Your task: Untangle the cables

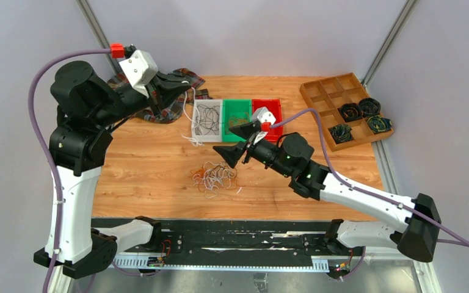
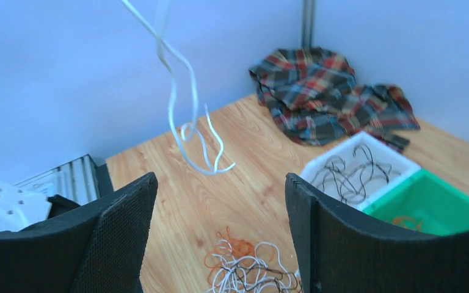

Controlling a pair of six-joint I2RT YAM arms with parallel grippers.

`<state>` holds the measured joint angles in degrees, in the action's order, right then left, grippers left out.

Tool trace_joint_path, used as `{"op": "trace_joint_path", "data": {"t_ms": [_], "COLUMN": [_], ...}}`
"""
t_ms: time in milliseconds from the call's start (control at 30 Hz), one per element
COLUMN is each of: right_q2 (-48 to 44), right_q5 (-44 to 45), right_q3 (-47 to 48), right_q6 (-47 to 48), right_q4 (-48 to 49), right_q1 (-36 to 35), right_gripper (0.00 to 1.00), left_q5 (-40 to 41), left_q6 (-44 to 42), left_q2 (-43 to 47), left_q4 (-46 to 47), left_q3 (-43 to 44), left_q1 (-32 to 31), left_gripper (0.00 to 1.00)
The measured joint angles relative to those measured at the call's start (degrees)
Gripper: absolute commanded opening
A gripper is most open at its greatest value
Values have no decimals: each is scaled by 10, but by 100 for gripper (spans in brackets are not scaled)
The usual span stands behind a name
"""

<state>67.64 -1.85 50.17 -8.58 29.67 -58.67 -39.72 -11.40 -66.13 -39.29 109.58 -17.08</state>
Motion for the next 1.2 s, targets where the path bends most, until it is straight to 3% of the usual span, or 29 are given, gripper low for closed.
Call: {"op": "trace_joint_path", "data": {"t_ms": [200,467,733,800,900,1000,1033,1200], "right_q2": [-17,77,122,129,140,148,149,144], "right_q5": [-65,-161,-151,-143,-134,-131,-132,-137], "right_q3": [58,185,188,188,196,210,212,198], "right_q6": [37,67,66,65,64,60,56,19], "right_q4": [-76,-120,-85,-73,-63,-64,-64,-55], "right_q1": [3,3,3,3,3,8,11,60], "right_gripper": [78,75,45,33,4,1,1,1], "left_q5": [-7,-18,-25,-26,-26,-25,-23,-2], "left_q6": [-6,-5,2,6,10,12,12,6], "left_q2": [9,14,17,18,19,23,25,36], "left_q4": [-7,-7,-7,-7,-7,-7,-7,-8], "left_q3": [-37,-37,-40,-46,-58,-77,-83,-114], "left_q1": [0,0,0,0,0,0,0,0], "left_gripper": [1,1,0,1,0,2,8,63]}}
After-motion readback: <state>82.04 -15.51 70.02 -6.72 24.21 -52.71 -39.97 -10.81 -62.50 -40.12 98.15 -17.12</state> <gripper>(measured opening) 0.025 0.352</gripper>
